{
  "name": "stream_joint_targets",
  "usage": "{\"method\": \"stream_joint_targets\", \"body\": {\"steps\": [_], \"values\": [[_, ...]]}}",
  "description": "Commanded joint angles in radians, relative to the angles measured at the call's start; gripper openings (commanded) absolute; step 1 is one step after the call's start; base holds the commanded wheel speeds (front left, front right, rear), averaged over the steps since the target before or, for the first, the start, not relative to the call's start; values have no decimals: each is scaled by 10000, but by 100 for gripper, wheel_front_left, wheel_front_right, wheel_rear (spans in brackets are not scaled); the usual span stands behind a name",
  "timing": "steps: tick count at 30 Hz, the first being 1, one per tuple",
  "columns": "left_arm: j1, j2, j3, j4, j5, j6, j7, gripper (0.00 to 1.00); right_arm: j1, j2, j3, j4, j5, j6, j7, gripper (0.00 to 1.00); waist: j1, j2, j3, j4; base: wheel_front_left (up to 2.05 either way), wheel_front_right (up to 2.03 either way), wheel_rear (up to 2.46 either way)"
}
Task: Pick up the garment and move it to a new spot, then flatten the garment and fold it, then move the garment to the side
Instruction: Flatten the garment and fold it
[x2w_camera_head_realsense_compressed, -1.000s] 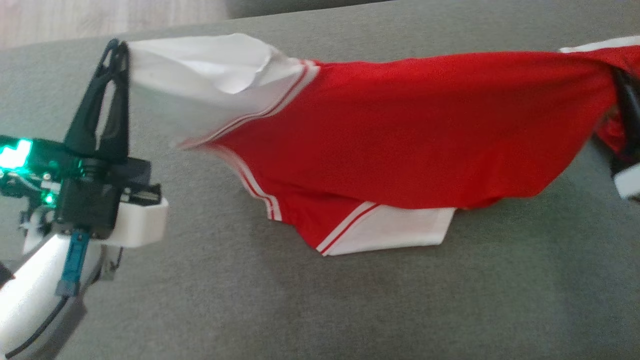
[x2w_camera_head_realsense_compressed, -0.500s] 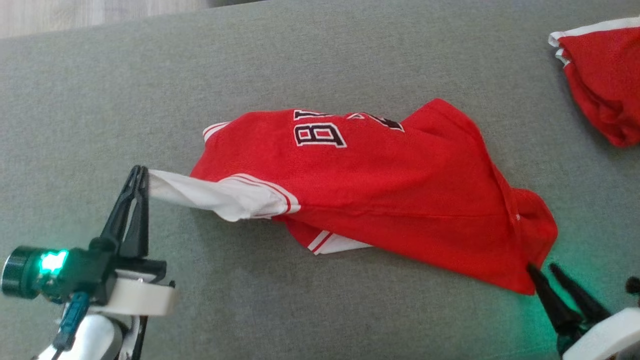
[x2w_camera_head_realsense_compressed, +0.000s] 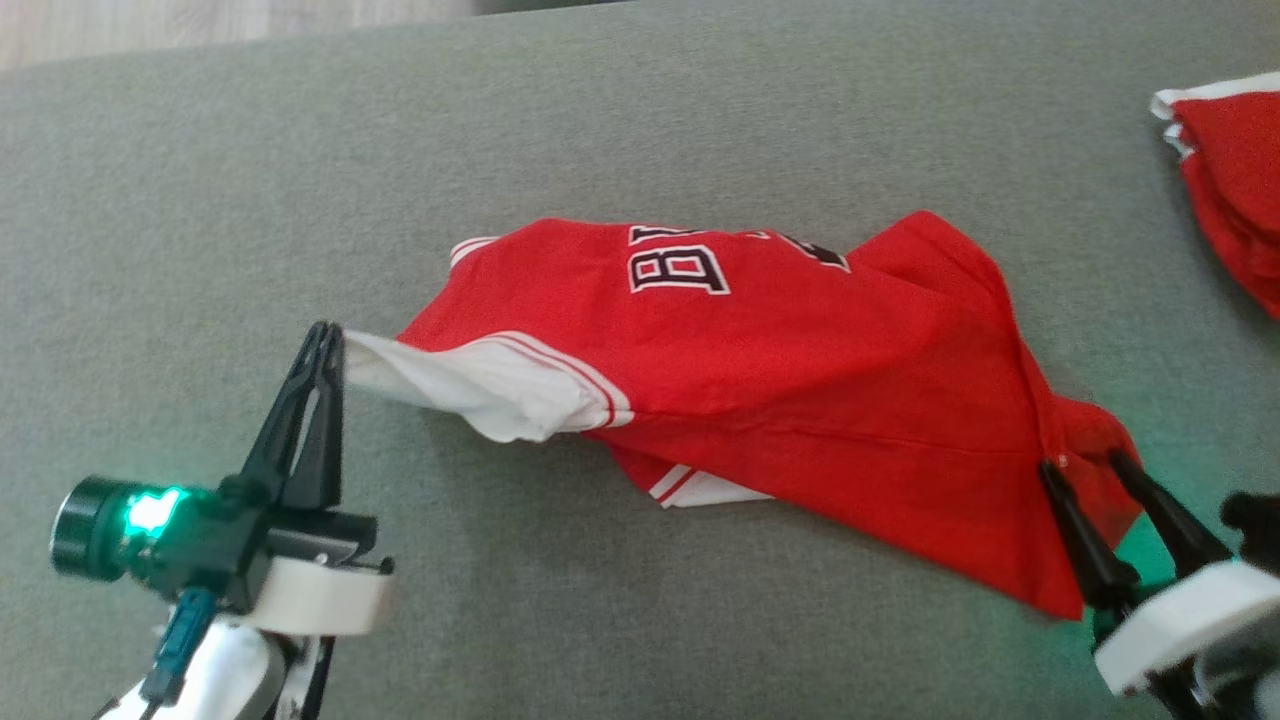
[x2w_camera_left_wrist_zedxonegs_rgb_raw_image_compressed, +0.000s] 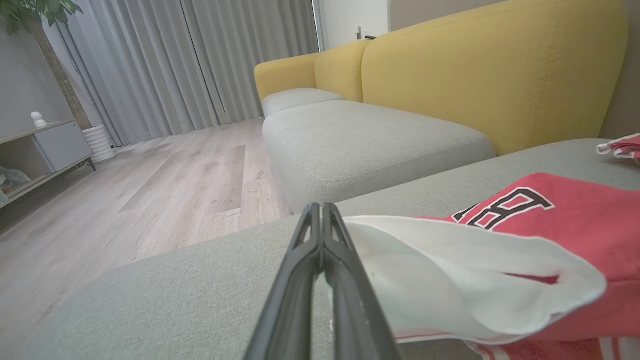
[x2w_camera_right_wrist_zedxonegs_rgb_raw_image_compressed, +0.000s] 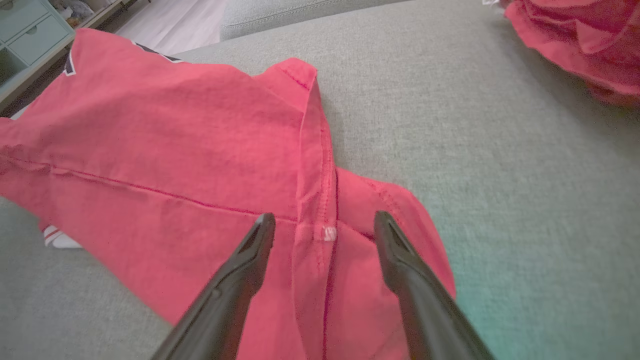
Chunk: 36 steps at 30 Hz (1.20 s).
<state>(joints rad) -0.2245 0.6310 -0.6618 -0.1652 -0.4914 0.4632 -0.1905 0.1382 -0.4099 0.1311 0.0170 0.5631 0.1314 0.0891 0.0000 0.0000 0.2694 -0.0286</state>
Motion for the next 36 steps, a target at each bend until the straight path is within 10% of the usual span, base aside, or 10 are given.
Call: {"method": "stream_joint_targets", "body": {"steps": [1, 8, 10, 15, 23, 36], "values": [[-622, 178, 369, -214, 140, -54, -95, 0, -345, -110, 99, -104, -312, -7, -6, 100, 0, 0, 60, 122, 0, 0, 0], [-970, -93, 177, -58, 217, -217, -143, 0, -882, 331, 83, 592, -883, -7, 275, 88, 0, 0, 205, 456, 0, 0, 0], [-1040, -120, 170, -24, 216, -251, -159, 0, -933, 381, 19, 679, -972, -7, 268, 48, 0, 0, 243, 535, 0, 0, 0], [-1046, -103, 232, 3, 197, -219, -220, 0, -773, 485, -372, 507, -848, -7, 317, 0, 0, 0, 226, 588, 0, 0, 0], [-895, 47, 590, -175, -166, -306, -372, 0, 71, 586, -1004, -1308, 1258, -7, 930, 0, 0, 0, -72, 478, 0, 0, 0], [-2694, 1530, 2572, -2066, -1953, -2021, 90, 0, 118, -1446, -3030, -4462, 5161, -7, 1839, 0, 0, 0, -1262, 5, 0, 0, 0]]}}
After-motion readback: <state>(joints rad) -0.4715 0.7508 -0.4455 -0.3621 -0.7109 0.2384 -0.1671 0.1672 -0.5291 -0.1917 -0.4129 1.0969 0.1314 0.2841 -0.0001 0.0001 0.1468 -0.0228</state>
